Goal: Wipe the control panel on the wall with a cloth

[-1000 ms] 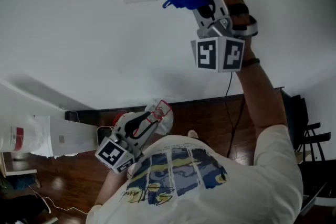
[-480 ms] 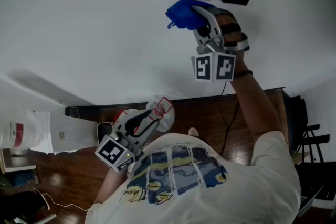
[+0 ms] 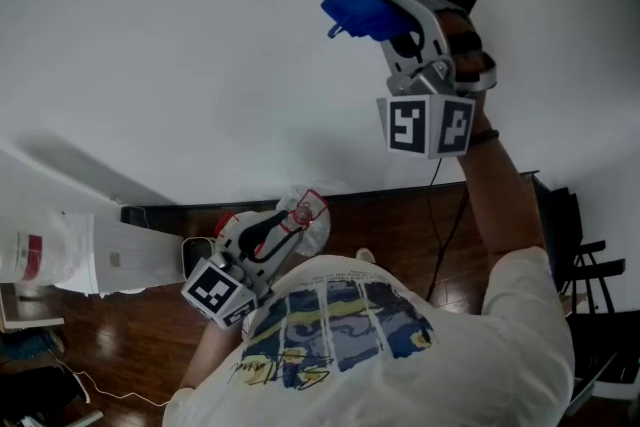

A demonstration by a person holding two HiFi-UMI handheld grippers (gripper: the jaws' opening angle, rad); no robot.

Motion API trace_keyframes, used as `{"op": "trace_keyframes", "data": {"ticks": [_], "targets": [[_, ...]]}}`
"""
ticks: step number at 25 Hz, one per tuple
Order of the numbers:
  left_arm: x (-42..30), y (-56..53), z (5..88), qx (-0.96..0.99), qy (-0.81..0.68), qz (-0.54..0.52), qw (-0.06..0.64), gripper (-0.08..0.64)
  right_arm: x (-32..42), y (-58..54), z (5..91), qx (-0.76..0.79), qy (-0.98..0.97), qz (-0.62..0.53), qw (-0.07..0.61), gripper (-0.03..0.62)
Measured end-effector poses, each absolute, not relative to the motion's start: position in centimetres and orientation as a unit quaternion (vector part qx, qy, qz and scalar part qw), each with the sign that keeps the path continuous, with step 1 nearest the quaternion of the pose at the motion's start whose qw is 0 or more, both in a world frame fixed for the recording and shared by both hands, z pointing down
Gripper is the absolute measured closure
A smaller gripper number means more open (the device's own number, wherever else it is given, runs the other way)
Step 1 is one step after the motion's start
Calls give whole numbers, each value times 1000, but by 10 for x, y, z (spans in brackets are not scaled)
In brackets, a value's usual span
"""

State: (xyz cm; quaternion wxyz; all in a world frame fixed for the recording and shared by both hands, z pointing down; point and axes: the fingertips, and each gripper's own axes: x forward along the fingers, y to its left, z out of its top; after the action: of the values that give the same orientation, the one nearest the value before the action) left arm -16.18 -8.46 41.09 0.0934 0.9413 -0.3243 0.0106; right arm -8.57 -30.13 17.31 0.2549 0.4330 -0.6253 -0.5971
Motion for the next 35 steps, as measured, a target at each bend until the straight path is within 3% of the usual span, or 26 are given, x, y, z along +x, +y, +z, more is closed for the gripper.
{"op": "trace_keyframes", "data": {"ticks": [8, 27, 35], "targets": [[-161, -81, 410, 941, -325, 8, 93, 445, -86, -315, 142, 448, -602, -612, 249, 503], [-162, -79, 409, 939, -329, -1, 104, 445, -94, -337, 264, 396, -647, -566, 323, 503], [-169, -78, 417, 939, -330, 12, 100, 445, -95, -295, 175, 422, -630, -603, 248, 503]]}}
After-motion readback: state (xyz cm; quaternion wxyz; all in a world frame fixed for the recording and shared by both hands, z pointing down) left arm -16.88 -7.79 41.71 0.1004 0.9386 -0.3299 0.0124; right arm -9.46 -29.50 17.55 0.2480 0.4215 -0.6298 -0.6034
